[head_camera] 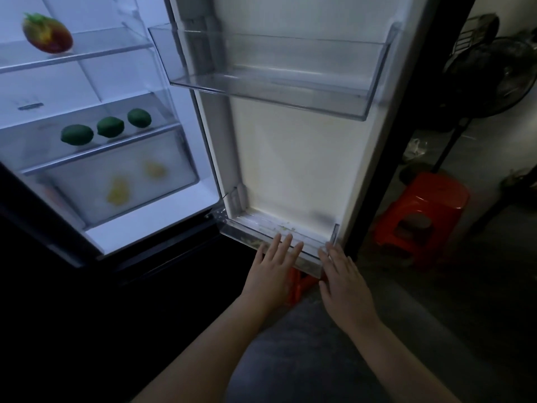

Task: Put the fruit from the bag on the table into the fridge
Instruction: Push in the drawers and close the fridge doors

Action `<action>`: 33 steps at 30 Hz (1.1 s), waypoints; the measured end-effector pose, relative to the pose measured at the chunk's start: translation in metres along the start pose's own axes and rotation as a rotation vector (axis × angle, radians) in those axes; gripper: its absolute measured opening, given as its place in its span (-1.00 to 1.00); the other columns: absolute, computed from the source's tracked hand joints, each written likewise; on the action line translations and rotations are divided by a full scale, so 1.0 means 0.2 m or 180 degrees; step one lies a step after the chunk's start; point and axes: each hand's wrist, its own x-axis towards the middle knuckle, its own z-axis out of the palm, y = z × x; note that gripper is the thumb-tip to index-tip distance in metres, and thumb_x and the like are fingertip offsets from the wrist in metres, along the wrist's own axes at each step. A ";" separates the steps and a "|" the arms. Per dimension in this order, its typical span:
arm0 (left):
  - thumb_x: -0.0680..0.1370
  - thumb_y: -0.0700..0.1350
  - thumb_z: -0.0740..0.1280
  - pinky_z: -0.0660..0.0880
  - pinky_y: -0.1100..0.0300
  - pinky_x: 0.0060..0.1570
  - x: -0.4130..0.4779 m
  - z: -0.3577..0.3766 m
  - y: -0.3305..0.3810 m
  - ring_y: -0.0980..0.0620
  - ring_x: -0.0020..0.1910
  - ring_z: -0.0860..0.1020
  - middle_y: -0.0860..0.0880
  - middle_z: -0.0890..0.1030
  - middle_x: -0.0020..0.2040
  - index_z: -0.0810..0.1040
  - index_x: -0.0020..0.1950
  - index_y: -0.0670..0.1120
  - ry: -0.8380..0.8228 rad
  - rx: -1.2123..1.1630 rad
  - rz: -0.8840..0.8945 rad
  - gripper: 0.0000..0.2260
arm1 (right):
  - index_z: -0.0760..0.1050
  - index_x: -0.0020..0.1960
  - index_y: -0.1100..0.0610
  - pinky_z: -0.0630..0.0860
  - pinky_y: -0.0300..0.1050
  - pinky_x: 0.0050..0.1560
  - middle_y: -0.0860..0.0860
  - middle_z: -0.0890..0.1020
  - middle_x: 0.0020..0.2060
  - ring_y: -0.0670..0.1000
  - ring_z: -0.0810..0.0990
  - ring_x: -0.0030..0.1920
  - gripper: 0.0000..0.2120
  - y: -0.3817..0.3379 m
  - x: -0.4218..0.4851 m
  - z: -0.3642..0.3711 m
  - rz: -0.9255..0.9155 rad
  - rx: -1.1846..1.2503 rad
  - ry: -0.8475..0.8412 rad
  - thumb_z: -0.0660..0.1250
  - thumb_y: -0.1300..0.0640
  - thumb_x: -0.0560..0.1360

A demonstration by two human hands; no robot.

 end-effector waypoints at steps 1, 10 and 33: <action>0.61 0.04 0.10 -0.27 -0.05 0.45 -0.02 0.01 -0.02 -0.04 0.49 -0.32 -0.01 -0.28 0.54 -0.28 0.53 0.08 0.0038 0.0055 -0.0007 -0.35 | 0.07 0.51 0.02 0.21 0.06 0.45 0.00 0.12 0.52 -0.01 0.02 0.52 -0.34 -0.03 -0.02 0.01 -0.0010 -0.0017 0.0003 0.29 0.14 0.50; 0.57 -0.04 0.23 -0.22 0.03 0.45 -0.30 0.07 -0.18 0.03 0.48 -0.33 0.05 -0.37 0.49 -0.38 0.46 0.11 0.0126 0.0028 -0.0329 -0.22 | 0.14 0.51 0.10 0.22 0.07 0.40 0.10 0.22 0.49 0.11 0.14 0.49 -0.22 -0.32 -0.22 0.11 -0.0302 -0.0098 0.0022 0.43 0.20 0.39; 0.65 0.02 -0.03 0.18 -0.01 0.42 -0.56 -0.21 0.13 -0.04 0.48 0.20 -0.05 0.24 0.50 0.13 0.52 -0.03 0.2003 -0.0095 0.0654 -0.56 | 0.34 0.35 0.20 0.35 -0.03 0.33 0.13 0.35 0.33 0.14 0.37 0.34 -0.59 -0.25 -0.32 -0.24 -0.0810 0.1312 0.1414 0.16 0.10 0.53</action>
